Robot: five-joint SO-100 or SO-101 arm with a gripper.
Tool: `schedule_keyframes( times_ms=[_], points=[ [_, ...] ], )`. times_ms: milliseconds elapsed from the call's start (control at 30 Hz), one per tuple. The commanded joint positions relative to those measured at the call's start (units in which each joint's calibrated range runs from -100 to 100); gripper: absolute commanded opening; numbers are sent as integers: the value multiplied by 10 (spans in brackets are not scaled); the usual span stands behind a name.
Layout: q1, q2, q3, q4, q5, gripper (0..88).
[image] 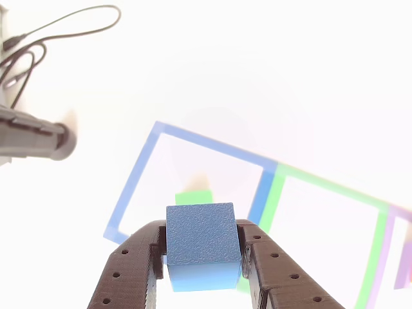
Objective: Tower of hanoi
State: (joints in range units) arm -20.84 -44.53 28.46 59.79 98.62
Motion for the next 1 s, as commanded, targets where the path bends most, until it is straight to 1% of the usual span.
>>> schedule_keyframes(
  times_ms=[0,100,167,367,500,633,800,967],
  points=[
    [-9,-29,183,-242,14,18],
    [-11,-21,305,-424,14,18],
    [-12,-10,364,-521,14,18],
    [-14,37,464,-710,14,18],
    [-13,113,475,-797,14,18],
    [-21,222,438,-862,14,18],
    [-44,337,381,-910,14,18],
    [-66,409,341,-939,14,18]
  ],
)
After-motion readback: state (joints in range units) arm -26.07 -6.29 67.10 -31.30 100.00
